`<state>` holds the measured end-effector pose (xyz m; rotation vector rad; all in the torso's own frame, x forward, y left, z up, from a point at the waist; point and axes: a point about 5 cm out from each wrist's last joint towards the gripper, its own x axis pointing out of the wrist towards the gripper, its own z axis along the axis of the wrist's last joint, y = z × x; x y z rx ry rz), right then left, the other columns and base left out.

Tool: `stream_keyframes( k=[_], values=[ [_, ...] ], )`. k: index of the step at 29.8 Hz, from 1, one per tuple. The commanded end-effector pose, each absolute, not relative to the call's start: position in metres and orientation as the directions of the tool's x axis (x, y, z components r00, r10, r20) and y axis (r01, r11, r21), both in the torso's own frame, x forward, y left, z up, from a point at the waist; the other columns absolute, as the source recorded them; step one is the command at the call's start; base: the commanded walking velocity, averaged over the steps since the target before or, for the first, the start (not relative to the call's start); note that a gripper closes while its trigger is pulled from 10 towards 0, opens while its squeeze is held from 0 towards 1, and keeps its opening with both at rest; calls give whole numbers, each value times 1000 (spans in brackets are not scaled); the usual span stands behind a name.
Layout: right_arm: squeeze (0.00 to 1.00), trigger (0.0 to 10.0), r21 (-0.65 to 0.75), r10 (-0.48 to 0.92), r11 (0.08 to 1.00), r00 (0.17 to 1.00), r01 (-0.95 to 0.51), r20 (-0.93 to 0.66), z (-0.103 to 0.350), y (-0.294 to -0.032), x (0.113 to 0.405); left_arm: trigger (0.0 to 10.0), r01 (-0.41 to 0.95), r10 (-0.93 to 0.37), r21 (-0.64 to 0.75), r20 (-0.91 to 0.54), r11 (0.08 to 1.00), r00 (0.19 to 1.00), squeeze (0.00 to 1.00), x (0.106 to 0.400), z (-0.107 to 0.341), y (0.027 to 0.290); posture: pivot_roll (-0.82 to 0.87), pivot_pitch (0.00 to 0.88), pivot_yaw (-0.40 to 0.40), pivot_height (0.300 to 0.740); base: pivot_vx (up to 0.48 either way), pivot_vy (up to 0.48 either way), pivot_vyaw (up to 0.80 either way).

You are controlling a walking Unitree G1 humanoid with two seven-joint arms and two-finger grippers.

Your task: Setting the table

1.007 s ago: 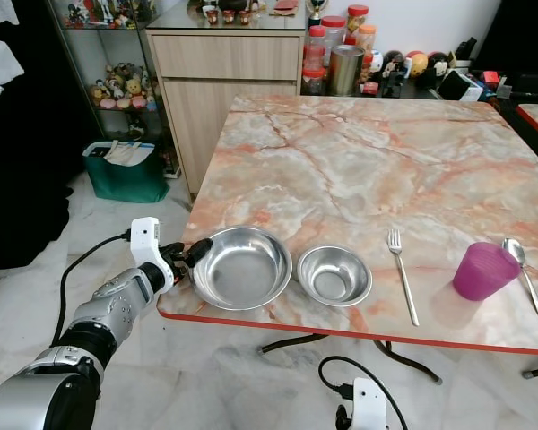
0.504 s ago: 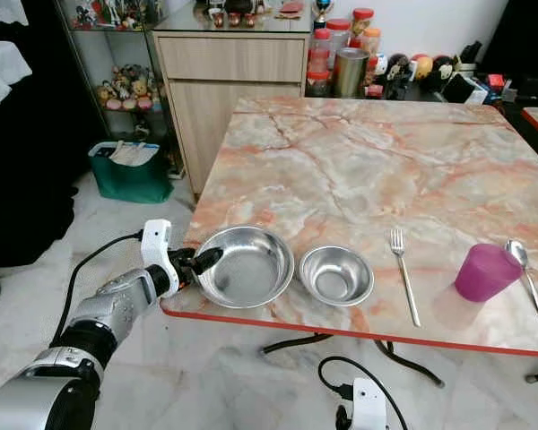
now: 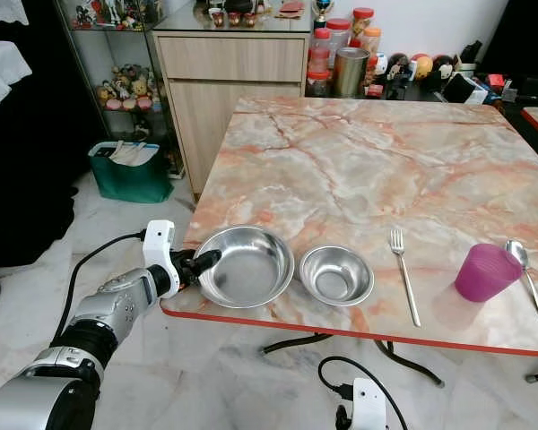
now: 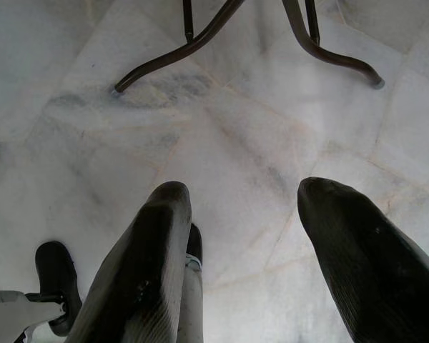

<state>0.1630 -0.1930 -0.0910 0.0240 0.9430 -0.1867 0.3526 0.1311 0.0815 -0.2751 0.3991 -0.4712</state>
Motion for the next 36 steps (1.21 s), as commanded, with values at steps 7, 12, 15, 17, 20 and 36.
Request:
stream_keyframes(
  k=[7,12,15,17,20,36],
  values=[
    [0,10000,-56,-143,984,574,166,-806,-91,-192,165,0,379,-475,-317,-325,869,818,0,353,83,134,11,0,-5,736,0,0,0],
    [0,10000,-56,-142,985,575,165,-806,-90,-192,166,0,368,-462,-309,-328,877,824,0,354,83,136,13,0,-7,736,0,0,0],
    [0,10000,-57,-142,985,576,164,-805,-90,-192,166,0,369,-461,-306,-327,877,825,0,355,84,136,12,0,-7,736,0,0,0],
    [0,10000,-57,-142,985,576,162,-805,-90,-192,166,0,371,-461,-303,-328,878,824,0,355,84,135,12,0,-8,736,0,0,0],
    [0,10000,-57,-142,985,577,163,-805,-90,-192,167,0,370,-461,-304,-328,878,825,0,355,84,135,12,0,-8,736,0,0,0],
    [0,10000,-56,-141,985,577,163,-804,-89,-192,168,0,320,-419,-355,-250,878,873,0,361,94,140,11,0,-8,736,0,0,0]
  ],
)
